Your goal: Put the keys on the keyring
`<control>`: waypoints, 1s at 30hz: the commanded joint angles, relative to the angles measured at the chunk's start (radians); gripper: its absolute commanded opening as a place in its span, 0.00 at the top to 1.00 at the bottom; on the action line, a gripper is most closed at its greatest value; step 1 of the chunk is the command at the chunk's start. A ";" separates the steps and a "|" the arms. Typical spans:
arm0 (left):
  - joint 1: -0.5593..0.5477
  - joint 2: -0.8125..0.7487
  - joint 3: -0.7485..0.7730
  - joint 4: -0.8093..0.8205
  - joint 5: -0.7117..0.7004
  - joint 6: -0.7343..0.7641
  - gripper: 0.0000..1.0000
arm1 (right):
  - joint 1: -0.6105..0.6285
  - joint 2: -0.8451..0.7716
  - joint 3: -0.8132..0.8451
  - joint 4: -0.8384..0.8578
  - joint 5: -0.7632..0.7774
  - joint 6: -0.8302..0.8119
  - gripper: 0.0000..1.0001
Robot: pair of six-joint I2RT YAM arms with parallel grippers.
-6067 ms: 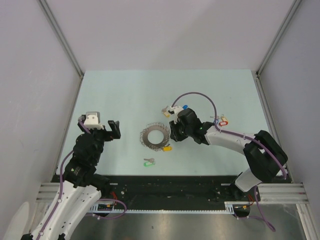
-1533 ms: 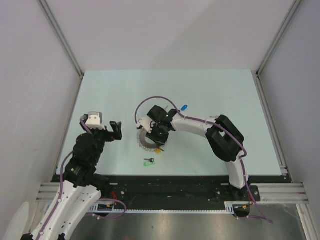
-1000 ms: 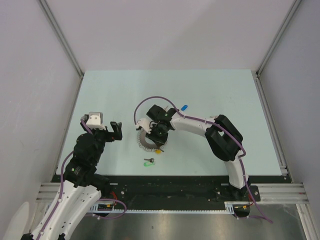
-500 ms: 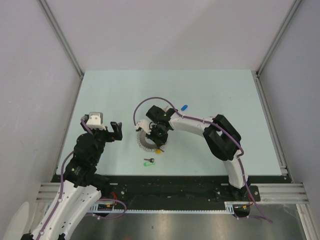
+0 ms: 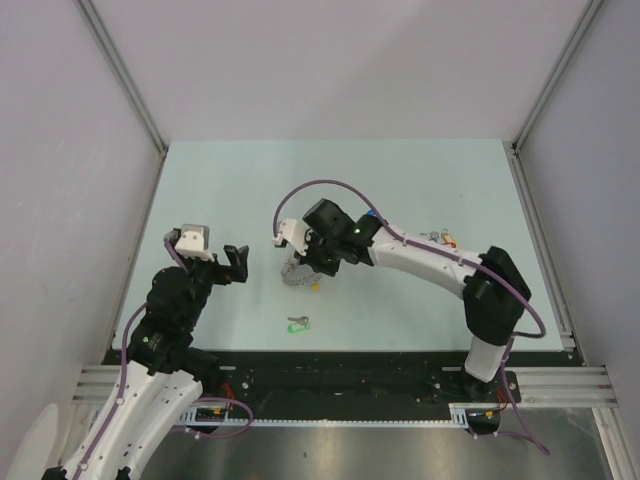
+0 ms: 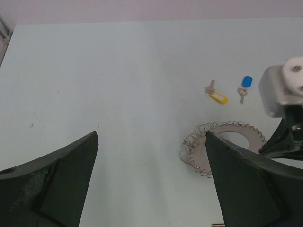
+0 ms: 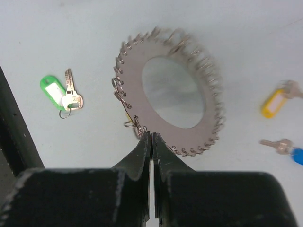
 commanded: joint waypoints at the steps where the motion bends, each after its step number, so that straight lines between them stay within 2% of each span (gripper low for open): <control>1: -0.006 -0.021 0.005 0.086 0.120 0.024 0.00 | 0.034 -0.151 -0.058 0.144 0.130 0.024 1.00; 3: -0.006 -0.021 0.005 0.118 0.190 0.033 0.00 | 0.034 -0.197 -0.072 0.153 0.133 0.021 1.00; 4: -0.006 -0.020 0.007 0.127 0.211 0.036 0.00 | 0.045 -0.211 -0.075 0.158 0.229 0.042 1.00; 6: -0.006 -0.006 0.022 0.141 0.266 0.049 0.00 | 0.048 -0.266 -0.107 0.188 0.263 0.036 1.00; 8: -0.006 0.025 0.034 0.150 0.345 0.059 0.00 | 0.050 -0.316 -0.156 0.293 0.282 0.050 1.00; 13: -0.006 0.100 0.077 0.176 0.485 0.061 0.00 | 0.048 -0.506 -0.351 0.530 0.227 0.071 1.00; 15: -0.006 0.138 0.087 0.198 0.540 0.049 0.00 | 0.045 -0.554 -0.417 0.674 0.204 0.082 1.00; 17: -0.006 0.167 0.091 0.236 0.591 0.030 0.00 | 0.036 -0.619 -0.493 0.777 0.130 0.099 1.00; 20: -0.006 0.233 0.114 0.279 0.666 0.004 0.00 | 0.011 -0.678 -0.568 0.877 0.064 0.137 1.00; 24: -0.006 0.328 0.146 0.356 0.841 -0.046 0.00 | -0.032 -0.729 -0.632 0.984 -0.019 0.194 1.00; 30: -0.046 0.422 0.136 0.512 0.945 -0.164 0.00 | -0.104 -0.755 -0.705 1.165 -0.089 0.312 1.00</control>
